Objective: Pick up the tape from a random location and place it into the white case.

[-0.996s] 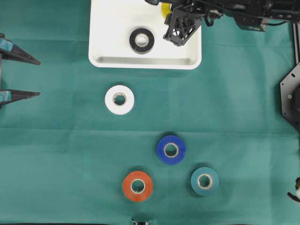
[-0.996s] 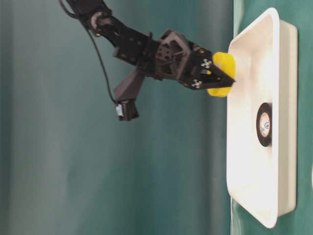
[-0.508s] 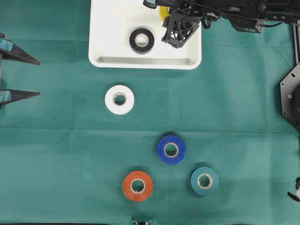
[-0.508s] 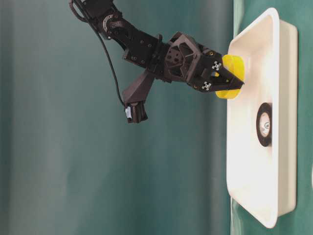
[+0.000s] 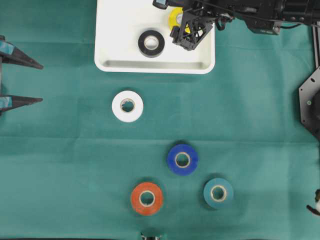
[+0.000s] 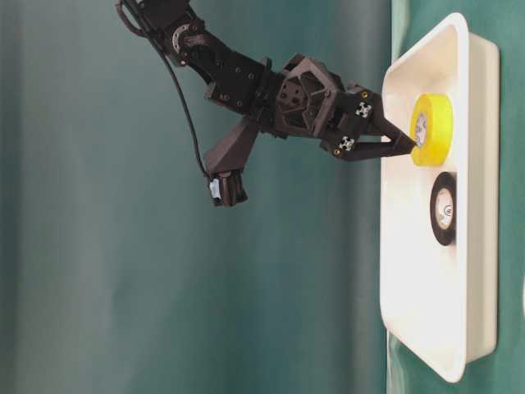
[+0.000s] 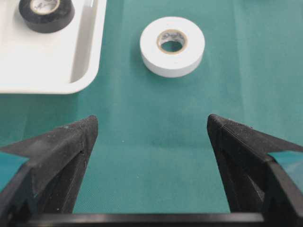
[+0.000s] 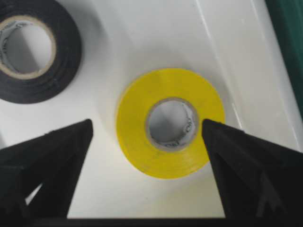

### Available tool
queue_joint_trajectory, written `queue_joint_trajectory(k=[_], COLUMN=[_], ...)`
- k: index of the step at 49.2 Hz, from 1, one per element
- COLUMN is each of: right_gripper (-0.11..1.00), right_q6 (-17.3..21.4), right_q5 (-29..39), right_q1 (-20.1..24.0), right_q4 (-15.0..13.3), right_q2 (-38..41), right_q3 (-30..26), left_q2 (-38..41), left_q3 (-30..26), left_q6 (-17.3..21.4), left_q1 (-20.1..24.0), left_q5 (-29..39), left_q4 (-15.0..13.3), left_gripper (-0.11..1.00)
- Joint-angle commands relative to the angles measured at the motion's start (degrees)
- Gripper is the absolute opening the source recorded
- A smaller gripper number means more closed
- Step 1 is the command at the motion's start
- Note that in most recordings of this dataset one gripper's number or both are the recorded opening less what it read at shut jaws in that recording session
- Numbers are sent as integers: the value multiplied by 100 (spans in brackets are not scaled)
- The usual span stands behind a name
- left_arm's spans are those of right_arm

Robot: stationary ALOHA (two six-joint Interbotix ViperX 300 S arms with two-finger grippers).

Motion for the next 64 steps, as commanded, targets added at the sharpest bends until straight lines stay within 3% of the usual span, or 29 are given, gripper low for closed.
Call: queue_joint_trajectory(k=[1, 24, 41, 58, 64], right_gripper=[92, 92, 92, 92, 92], right_q6=[18, -44, -53, -44, -26], right_q5=[0, 826, 1854, 1872, 1811], right_q1=[9, 9, 18, 53, 246], right_q4=[-18, -44, -325, -325, -308], right_q2=[-167, -984, -1573, -1696, -1687], right_q3=[-70, -308, -729, -729, -721], left_q2=[62, 62, 62, 62, 62], left_q3=[-79, -88, -88, -79, -79], left_q6=[-9, -9, -9, -9, -9], left_q1=[18, 18, 26, 18, 18], left_q5=[-18, -18, -26, -9, -9], left_q4=[-9, -9, -9, -9, -9], left_gripper=[93, 93, 93, 93, 93])
